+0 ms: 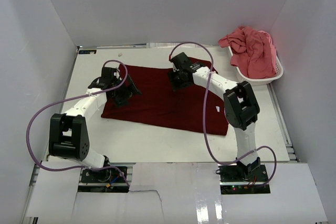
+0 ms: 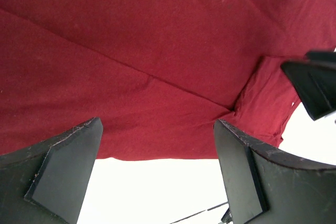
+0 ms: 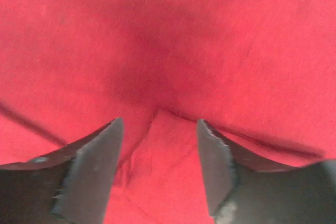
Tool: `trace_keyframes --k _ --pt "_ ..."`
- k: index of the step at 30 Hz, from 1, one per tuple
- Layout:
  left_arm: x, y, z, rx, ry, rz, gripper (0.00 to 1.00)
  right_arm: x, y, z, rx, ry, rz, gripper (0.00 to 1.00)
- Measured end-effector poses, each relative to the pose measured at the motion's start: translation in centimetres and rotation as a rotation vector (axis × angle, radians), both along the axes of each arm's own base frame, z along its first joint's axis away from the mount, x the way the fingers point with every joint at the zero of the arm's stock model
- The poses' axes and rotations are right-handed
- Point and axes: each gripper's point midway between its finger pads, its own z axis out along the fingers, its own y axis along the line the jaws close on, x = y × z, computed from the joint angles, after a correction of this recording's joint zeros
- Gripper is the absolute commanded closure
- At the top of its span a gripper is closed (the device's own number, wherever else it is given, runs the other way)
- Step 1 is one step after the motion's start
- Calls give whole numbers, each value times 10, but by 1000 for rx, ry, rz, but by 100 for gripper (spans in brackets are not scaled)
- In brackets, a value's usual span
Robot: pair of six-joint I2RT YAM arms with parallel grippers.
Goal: Fold and stack the t-shirts
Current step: Fold the flattened tshirt in 1/3 of the way, then grap the side of the flattened tshirt furthest away from the robot with both arms
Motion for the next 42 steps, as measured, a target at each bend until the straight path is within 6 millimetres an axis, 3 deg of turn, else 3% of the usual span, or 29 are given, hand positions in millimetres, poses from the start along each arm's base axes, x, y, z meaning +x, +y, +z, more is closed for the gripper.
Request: trace_keyframes --k 5,9,12,14,16,19,22,26,32,38,42 --pt "-4 1 -4 5 14 -3 2 19 0 -1 -28 -67 -7 29" --pt "-4 3 -5 20 10 -10 2 11 -12 19 -3 -146 -20 18" --pt "0 7 -2 54 12 -16 2 13 -20 45 21 -206 -40 19" --pt "16 9 8 72 2 -21 2 24 -22 60 52 -241 -58 20" --pt "46 10 24 75 -43 -24 2 41 -29 72 76 -254 -84 21" --pt "98 21 52 64 -124 2 2 82 -45 86 117 -262 -136 23" --pt "144 41 71 59 -181 47 2 136 -63 95 150 -295 -198 23" --pt "184 63 70 69 -192 90 2 172 -93 73 158 -260 -261 26" --pt "216 62 30 80 -137 80 2 186 -126 26 211 -130 -318 29" --pt "223 56 -11 62 -72 58 2 191 -146 4 287 -53 -352 30" --pt "224 56 -15 67 -70 52 2 193 -152 3 312 -46 -362 30"
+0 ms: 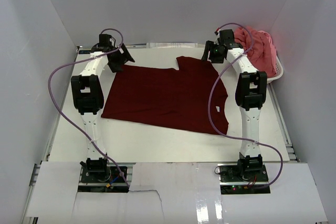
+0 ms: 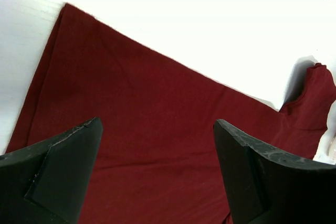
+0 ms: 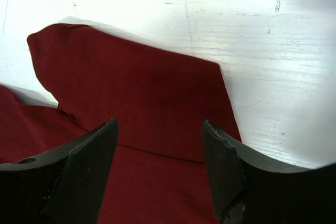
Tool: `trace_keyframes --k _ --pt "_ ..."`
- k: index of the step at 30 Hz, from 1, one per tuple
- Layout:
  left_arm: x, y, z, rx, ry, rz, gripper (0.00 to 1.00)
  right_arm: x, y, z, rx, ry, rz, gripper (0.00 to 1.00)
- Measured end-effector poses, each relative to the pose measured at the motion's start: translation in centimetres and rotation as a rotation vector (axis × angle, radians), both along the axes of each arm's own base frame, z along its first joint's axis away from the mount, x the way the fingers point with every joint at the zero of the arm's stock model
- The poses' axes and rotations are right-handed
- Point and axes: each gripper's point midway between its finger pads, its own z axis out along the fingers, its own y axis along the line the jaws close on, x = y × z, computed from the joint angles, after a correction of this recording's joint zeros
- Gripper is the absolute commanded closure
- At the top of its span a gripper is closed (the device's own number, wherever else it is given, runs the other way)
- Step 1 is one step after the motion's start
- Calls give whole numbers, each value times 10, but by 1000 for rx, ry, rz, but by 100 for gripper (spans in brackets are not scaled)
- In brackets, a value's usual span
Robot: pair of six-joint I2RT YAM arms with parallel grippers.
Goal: Fold and stack the t-shirts
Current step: Grap the side of the flattened tshirt furthest away from the robot with both arms
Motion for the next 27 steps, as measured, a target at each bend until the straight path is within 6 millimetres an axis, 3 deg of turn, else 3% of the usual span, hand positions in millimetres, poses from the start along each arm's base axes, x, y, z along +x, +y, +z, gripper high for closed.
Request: trace_keyframes --k 5,13,19,25,27 --pt "2 0 1 6 -10 -7 2 3 -1 -5 28 1 7 30" --pt "-2 1 -7 13 0 -15 2 1 -4 -36 17 44 2 30" --pt "-1 2 -8 25 -6 -20 2 3 -12 -40 -7 36 -9 30" --pt "-3 3 -14 31 0 -24 2 5 -14 -44 -21 30 -3 34" --pt "-4 3 -15 31 3 -24 2 7 -13 -43 -16 22 2 45"
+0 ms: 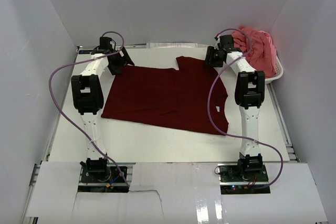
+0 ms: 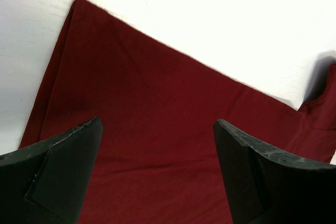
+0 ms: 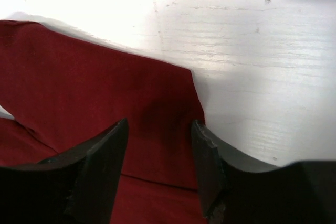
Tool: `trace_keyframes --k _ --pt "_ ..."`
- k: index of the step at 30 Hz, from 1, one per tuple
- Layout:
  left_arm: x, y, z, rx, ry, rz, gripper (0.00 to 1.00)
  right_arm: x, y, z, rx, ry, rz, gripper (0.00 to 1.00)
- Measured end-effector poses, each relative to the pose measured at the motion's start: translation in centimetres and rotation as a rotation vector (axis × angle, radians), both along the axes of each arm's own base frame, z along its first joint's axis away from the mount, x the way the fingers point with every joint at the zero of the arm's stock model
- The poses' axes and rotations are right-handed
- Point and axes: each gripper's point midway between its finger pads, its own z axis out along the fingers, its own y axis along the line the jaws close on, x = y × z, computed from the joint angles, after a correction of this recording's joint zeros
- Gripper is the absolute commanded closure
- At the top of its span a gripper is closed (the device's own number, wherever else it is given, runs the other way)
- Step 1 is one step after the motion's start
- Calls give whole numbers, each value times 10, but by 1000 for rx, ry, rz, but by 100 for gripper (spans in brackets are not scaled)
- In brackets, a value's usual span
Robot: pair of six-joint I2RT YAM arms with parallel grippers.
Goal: Fold and stack the t-shirts
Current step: Grap the side of the flattened tshirt furthest away from the robot with both arms
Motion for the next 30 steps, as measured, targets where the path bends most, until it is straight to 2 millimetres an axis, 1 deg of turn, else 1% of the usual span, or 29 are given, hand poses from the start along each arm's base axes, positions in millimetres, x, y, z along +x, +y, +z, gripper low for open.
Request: trace_keyframes --k 1,2,3,5,7,8,9,12,15,20,24,27,28,29,30 --pt "-1 0 -1 0 5 0 2 0 1 -1 5 0 5 52" --pt "-2 0 -3 1 8 0 2 -1 3 -2 12 1 14 63" --pt "-3 0 -4 2 12 1 2 -2 4 -3 16 1 22 69" --pt "-4 1 -7 6 18 4 2 -3 7 -6 29 2 35 78" --pt "-5 2 -8 10 23 6 2 -3 10 -8 39 -5 46 83" --pt "-5 2 -9 12 23 7 2 -2 11 -9 43 -11 54 91" --pt "-5 3 -9 15 22 8 2 -2 12 -9 42 -17 62 92" --pt "-5 3 -8 20 20 9 2 -3 14 -9 42 -35 74 92" --pt "-5 3 -5 24 15 8 2 -12 15 -9 31 -43 93 92" --pt "-6 0 -5 36 13 1 2 -44 20 -9 -2 -30 148 92" --pt "-8 -4 -7 44 17 -7 2 -75 25 -10 -17 -16 185 92" --pt "-8 -5 -8 49 17 -11 2 -94 28 -11 -21 -5 202 92" --pt "-8 -6 -8 50 17 -13 2 -99 29 -11 -22 -1 207 90" --pt "-8 -7 -8 50 16 -14 2 -101 30 -11 -23 1 210 73" --pt "-8 -7 -8 51 17 -15 2 -103 30 -11 -21 5 209 60"
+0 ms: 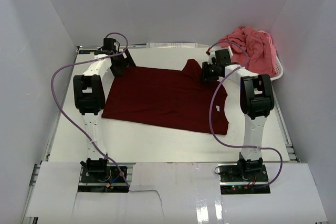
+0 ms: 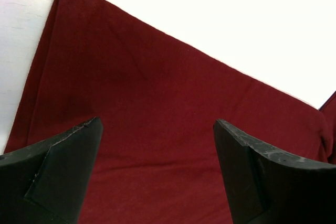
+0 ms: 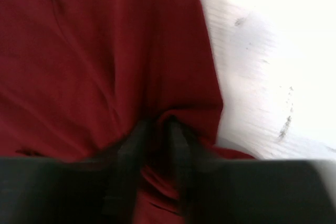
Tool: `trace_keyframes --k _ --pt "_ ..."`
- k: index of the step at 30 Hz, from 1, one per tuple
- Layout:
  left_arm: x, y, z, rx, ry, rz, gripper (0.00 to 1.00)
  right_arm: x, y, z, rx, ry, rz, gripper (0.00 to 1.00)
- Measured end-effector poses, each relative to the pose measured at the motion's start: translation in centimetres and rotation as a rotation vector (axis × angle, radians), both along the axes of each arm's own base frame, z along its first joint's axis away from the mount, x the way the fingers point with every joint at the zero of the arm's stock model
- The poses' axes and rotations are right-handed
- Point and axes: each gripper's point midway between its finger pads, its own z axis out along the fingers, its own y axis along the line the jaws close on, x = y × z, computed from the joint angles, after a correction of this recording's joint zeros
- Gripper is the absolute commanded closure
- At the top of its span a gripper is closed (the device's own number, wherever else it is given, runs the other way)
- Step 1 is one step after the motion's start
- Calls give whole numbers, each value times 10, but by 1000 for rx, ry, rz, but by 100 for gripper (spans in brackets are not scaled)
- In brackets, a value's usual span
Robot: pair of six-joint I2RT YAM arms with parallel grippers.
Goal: Fold and stack the t-shirts
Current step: Grap the side of the flattened tshirt furthest away from the robot with both arms
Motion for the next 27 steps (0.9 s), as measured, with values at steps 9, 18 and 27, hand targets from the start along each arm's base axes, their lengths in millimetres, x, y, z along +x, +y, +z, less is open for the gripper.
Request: trace_keyframes --k 9,18,27 --pt "-2 -2 -1 7 4 -9 2 0 2 11 36 12 -14 38" --pt "-1 0 -2 25 3 -7 2 78 -15 59 134 -97 -107 39" --pt "-1 1 -2 32 2 -6 2 103 -32 14 187 -20 -166 43"
